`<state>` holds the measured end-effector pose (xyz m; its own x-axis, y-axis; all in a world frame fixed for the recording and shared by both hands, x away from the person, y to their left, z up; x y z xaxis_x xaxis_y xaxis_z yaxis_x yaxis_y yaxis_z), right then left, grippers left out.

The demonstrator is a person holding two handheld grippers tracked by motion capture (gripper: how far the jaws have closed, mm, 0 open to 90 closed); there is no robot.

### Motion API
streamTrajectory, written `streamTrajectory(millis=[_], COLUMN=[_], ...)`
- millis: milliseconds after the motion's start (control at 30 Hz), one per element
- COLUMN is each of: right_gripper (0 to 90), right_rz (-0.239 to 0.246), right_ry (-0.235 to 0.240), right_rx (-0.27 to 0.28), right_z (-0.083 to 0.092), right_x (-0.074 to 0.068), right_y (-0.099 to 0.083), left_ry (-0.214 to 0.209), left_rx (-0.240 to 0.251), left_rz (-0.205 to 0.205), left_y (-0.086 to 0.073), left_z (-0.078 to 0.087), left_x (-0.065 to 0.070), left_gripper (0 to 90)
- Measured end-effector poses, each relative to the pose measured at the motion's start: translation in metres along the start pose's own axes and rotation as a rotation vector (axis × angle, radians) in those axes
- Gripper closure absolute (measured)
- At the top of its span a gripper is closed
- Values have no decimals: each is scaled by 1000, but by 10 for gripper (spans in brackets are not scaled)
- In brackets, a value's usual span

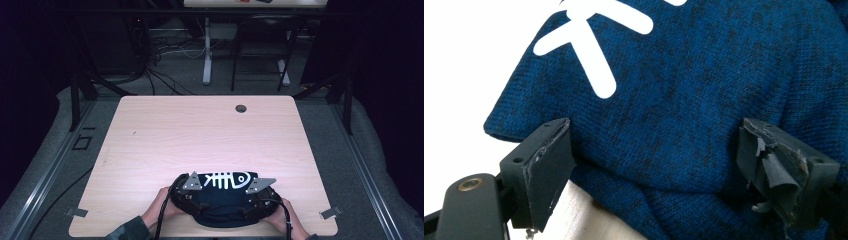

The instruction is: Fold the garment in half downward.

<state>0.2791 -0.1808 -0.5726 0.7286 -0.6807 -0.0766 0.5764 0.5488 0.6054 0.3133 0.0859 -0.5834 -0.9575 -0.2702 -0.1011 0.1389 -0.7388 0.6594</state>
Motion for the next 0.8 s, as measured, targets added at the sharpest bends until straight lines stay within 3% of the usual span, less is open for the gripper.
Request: streamTrajectory(millis=[400,633,800], right_gripper=[174,134,128], right_rz=[-1,-7,-15], right_ry=[-8,-24,-30], right_rx=[27,39,45], right_z=[-16,-32,-41], right_x=[6,10,16], right_y=[17,36,48], left_ry=[61,111,121], left_rx=[-17,-26,-32], left_rz=[18,58,79], left_y=[-7,-14,-18], left_z=[6,10,11], left_x=[-18,-40,-56], left_gripper=[156,157,154])
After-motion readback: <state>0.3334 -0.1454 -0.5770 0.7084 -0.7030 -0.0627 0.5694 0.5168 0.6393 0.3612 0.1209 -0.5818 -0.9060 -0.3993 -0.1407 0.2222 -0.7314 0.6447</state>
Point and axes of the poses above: each handheld gripper's, and its own axes: z roughly backward along the jaws, y roughly out of its top, x roughly to its right, the point moved 1 cm from there along -z, roughly forward along the jaws, and after that the axes turned 8 degrees about -z, right-handed, at the moved point
